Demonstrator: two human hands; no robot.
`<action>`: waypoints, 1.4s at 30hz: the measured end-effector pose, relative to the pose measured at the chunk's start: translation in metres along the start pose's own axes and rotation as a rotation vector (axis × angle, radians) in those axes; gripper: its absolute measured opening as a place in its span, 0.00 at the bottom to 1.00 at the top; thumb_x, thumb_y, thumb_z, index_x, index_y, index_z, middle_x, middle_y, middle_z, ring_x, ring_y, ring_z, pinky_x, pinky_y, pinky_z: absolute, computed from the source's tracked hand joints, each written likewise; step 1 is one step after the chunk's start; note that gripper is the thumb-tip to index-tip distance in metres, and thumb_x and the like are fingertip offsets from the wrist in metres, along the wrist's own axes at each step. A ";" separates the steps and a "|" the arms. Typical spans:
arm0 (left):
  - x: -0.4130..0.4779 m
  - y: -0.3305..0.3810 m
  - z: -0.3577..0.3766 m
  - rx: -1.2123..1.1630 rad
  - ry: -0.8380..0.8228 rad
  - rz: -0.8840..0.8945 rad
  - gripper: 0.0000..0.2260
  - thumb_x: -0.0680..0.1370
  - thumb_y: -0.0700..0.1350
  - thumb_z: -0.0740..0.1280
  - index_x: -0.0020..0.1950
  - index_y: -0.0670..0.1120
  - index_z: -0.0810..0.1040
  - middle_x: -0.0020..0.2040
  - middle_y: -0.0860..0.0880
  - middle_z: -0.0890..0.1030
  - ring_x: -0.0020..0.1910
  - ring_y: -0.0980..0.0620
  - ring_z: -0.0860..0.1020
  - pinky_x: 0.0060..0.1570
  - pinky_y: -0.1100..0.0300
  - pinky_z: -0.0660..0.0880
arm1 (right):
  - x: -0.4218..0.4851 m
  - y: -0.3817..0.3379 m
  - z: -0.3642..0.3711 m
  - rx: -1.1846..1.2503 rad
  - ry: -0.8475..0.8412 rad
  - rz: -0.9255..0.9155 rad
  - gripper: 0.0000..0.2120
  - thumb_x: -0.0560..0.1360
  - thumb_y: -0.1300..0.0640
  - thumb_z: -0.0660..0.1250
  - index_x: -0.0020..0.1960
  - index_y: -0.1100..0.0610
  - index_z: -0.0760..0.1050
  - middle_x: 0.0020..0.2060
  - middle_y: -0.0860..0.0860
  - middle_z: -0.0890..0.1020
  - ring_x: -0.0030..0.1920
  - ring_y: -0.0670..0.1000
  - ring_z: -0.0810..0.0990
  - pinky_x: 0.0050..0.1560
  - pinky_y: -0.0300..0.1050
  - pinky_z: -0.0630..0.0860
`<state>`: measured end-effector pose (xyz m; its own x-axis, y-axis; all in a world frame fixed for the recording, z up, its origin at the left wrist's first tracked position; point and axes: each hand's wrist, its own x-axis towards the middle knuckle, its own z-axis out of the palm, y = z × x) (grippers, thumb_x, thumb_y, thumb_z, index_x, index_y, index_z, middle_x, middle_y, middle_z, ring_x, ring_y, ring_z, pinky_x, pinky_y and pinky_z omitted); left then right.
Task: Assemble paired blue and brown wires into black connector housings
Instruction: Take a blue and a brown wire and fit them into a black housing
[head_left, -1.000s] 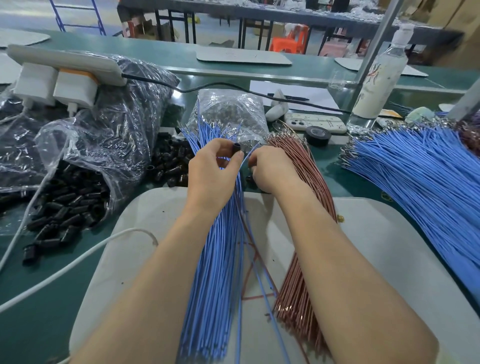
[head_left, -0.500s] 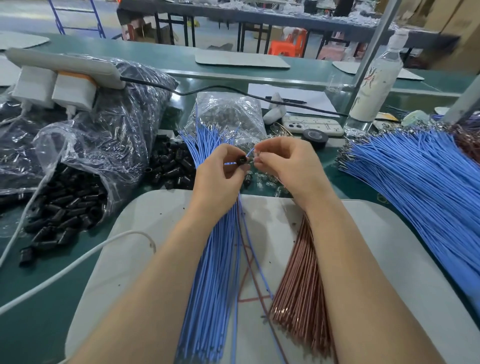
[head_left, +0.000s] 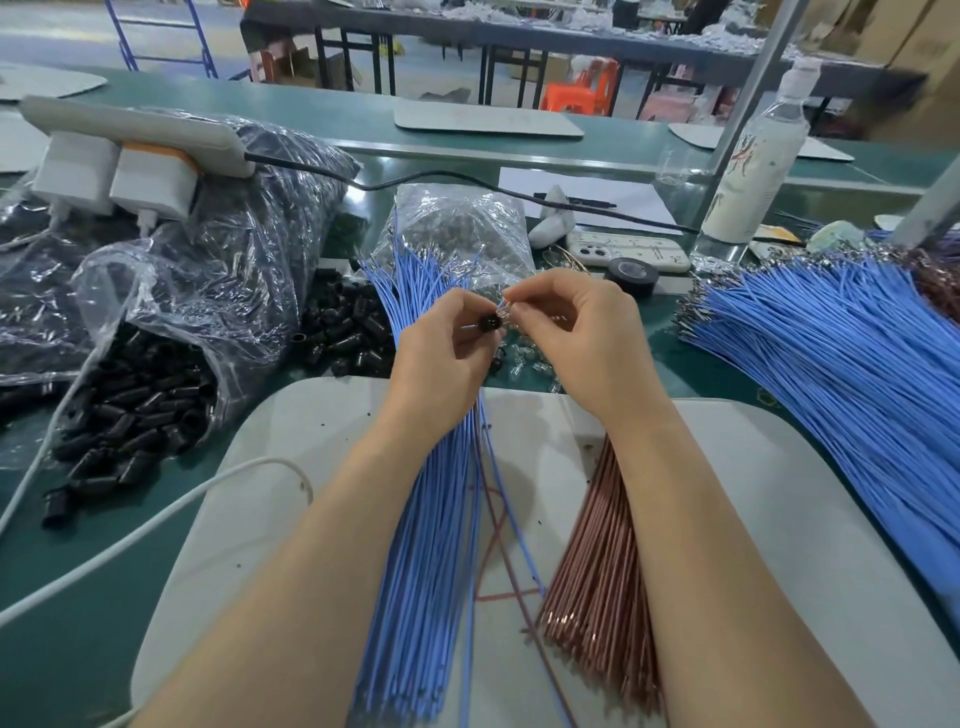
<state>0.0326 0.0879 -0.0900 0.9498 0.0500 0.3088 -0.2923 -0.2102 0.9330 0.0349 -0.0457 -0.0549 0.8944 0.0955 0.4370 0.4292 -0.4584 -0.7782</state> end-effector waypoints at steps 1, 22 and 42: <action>0.000 0.000 0.000 0.007 0.003 -0.002 0.09 0.76 0.33 0.66 0.46 0.48 0.75 0.43 0.50 0.82 0.45 0.57 0.81 0.50 0.65 0.76 | 0.000 -0.001 0.000 -0.004 0.004 -0.013 0.07 0.74 0.65 0.68 0.47 0.56 0.81 0.38 0.43 0.82 0.40 0.39 0.81 0.46 0.30 0.75; -0.004 0.007 -0.001 0.386 0.033 0.209 0.10 0.76 0.39 0.68 0.56 0.46 0.80 0.43 0.54 0.81 0.41 0.53 0.79 0.47 0.60 0.75 | 0.000 -0.001 -0.005 -0.181 0.006 -0.074 0.07 0.72 0.63 0.69 0.45 0.53 0.83 0.37 0.46 0.84 0.39 0.43 0.82 0.47 0.41 0.78; -0.004 0.009 -0.003 0.417 -0.023 0.219 0.04 0.78 0.42 0.67 0.48 0.42 0.80 0.38 0.46 0.79 0.40 0.47 0.74 0.43 0.54 0.72 | 0.002 0.011 0.002 0.248 -0.034 0.150 0.08 0.74 0.67 0.68 0.43 0.55 0.80 0.37 0.50 0.84 0.41 0.46 0.83 0.49 0.43 0.81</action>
<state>0.0258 0.0888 -0.0819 0.8742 -0.0599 0.4819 -0.4211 -0.5877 0.6908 0.0415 -0.0488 -0.0632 0.9520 0.0741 0.2969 0.3060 -0.2399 -0.9213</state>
